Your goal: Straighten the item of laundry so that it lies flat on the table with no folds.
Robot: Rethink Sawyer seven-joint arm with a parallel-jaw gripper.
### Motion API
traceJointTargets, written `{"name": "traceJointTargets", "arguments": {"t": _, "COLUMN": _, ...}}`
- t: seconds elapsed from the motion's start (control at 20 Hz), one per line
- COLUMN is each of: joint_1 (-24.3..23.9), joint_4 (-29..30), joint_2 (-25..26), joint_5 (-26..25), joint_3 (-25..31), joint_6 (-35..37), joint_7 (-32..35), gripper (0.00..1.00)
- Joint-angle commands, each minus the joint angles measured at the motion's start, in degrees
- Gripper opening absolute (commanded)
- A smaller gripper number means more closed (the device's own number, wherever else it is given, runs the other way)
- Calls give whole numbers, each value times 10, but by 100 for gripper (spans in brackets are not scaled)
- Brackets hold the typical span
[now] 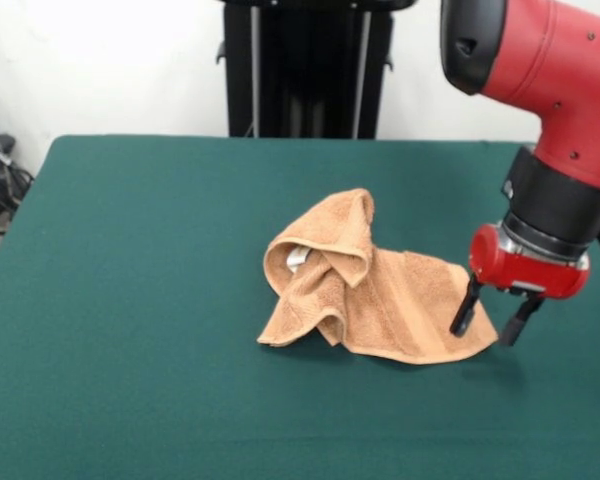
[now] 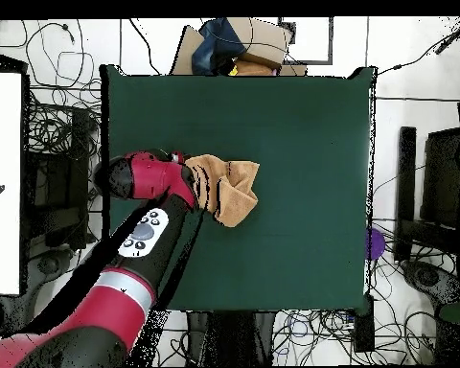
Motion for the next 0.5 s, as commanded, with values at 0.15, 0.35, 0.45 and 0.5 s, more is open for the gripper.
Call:
{"name": "traceJointTargets", "arguments": {"t": 0.15, "joint_1": -9, "joint_4": 4, "joint_2": 35, "joint_5": 6, "joint_3": 36, "joint_6": 86, "joint_7": 135, "gripper": 100}}
{"name": "traceJointTargets", "arguments": {"t": 0.35, "joint_1": -10, "joint_4": 7, "joint_2": 39, "joint_5": 8, "joint_3": 41, "joint_6": 82, "joint_7": 138, "gripper": 100}}
{"name": "traceJointTargets", "arguments": {"t": 0.45, "joint_1": -11, "joint_4": 9, "joint_2": 40, "joint_5": 9, "joint_3": 43, "joint_6": 80, "joint_7": 139, "gripper": 100}}
{"name": "traceJointTargets", "arguments": {"t": 0.5, "joint_1": -11, "joint_4": 9, "joint_2": 40, "joint_5": 10, "joint_3": 43, "joint_6": 80, "joint_7": 140, "gripper": 100}}
